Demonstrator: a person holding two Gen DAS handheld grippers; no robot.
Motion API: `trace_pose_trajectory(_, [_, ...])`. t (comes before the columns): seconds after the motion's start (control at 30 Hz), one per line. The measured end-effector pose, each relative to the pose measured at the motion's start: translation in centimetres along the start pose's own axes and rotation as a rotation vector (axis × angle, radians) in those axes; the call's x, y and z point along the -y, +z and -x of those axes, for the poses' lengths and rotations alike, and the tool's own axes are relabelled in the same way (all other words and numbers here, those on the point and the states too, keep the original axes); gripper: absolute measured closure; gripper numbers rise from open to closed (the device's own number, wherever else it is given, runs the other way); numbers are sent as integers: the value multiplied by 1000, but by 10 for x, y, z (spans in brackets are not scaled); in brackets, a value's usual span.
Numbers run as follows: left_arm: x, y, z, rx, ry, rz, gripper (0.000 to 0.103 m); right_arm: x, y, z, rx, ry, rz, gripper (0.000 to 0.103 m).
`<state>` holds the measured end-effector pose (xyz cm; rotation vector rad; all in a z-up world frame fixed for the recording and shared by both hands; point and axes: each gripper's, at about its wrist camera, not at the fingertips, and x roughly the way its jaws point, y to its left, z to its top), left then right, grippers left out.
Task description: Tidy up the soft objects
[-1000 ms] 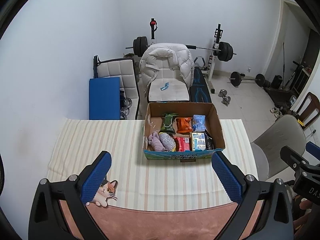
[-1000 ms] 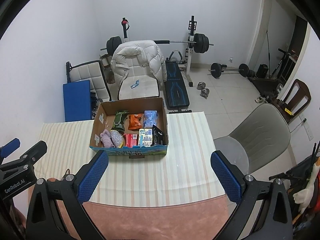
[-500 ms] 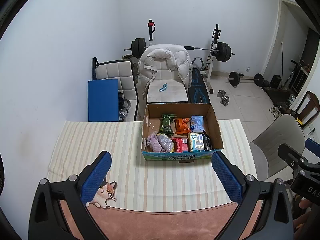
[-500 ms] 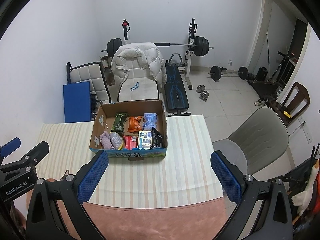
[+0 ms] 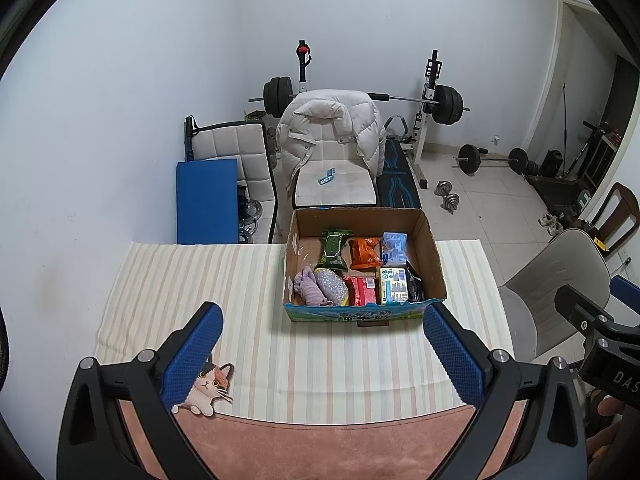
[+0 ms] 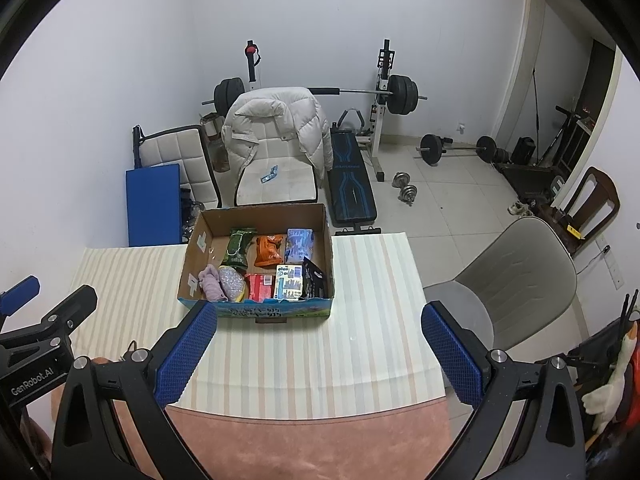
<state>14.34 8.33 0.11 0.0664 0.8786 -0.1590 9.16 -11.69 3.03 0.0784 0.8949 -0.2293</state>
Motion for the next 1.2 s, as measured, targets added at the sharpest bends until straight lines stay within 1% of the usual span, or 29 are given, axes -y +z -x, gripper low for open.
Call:
trace_pose_trajectory(0.93, [2,3,5,6,3,0,0,3,1,1,7,-3,0,0])
trace_pose_trajectory(1.2, [1,3,9,23,4,3,0,3,0,1,5,-2,-3,0])
